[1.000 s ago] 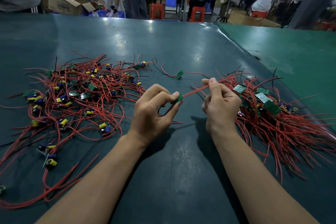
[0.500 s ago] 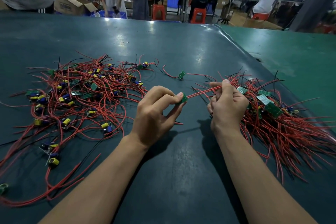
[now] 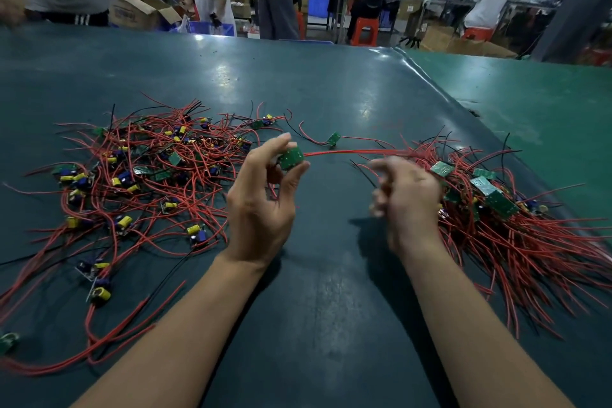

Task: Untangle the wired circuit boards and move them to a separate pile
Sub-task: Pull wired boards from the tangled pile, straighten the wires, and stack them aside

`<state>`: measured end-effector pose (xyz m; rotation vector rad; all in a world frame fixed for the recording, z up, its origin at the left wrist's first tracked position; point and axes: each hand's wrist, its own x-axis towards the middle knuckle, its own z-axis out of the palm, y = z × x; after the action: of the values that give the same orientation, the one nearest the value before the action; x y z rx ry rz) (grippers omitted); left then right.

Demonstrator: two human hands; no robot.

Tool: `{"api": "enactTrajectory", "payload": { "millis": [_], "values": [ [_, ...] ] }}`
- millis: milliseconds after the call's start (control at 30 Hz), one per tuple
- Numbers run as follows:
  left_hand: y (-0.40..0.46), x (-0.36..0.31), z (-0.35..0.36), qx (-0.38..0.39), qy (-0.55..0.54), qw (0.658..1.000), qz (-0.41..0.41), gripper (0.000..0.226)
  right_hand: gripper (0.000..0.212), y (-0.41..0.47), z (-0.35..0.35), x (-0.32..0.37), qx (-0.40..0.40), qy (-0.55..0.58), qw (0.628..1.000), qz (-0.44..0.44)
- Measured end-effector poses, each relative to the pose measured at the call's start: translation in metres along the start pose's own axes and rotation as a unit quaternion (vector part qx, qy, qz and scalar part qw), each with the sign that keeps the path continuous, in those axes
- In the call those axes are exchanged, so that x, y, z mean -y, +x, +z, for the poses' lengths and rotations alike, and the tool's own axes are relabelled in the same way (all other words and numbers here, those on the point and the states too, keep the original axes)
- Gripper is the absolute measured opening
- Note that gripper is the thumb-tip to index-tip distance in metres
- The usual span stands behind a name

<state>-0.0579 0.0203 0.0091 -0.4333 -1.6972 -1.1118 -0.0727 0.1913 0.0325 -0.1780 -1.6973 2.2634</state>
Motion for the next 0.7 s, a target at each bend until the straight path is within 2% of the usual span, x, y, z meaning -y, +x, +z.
{"api": "enactTrajectory", "payload": {
  "millis": [67, 100, 133, 200, 300, 400, 500, 633, 700],
  "values": [
    [-0.001, -0.003, 0.001, 0.013, -0.04, 0.999, -0.016, 0.041, 0.016, -0.017, 0.012, -0.007, 0.178, -0.078, 0.98, 0.032],
    [-0.001, -0.004, 0.0, 0.031, -0.053, 0.998, -0.018, 0.042, 0.012, -0.024, 0.016, -0.009, 0.253, -0.072, 0.964, 0.039],
    [-0.001, -0.004, -0.001, 0.056, -0.06, 0.997, -0.012, 0.041, 0.01, -0.029, 0.02, -0.011, 0.3, -0.048, 0.952, 0.039],
    [-0.001, -0.005, -0.004, 0.116, -0.055, 0.991, 0.027, 0.037, 0.017, -0.034, 0.022, -0.011, 0.323, -0.024, 0.946, 0.009],
    [0.002, -0.004, -0.004, 0.174, -0.028, 0.983, 0.05, 0.038, 0.023, -0.031, 0.019, -0.006, 0.299, -0.083, 0.949, -0.06],
    [0.006, 0.0, -0.005, 0.18, -0.001, 0.982, 0.065, 0.026, 0.029, -0.024, 0.012, -0.004, 0.243, -0.173, 0.946, -0.128],
    [0.009, 0.01, -0.012, 0.141, 0.052, 0.985, 0.079, 0.013, 0.027, -0.014, 0.003, 0.002, 0.175, -0.177, 0.961, -0.118],
    [0.013, 0.022, -0.018, 0.062, 0.156, 0.985, 0.039, 0.011, 0.03, -0.008, -0.003, 0.003, 0.098, -0.158, 0.977, -0.103],
    [0.014, 0.024, -0.018, 0.04, 0.193, 0.98, 0.012, 0.01, 0.034, -0.011, 0.0, 0.0, 0.016, -0.153, 0.981, -0.119]
  ]
}}
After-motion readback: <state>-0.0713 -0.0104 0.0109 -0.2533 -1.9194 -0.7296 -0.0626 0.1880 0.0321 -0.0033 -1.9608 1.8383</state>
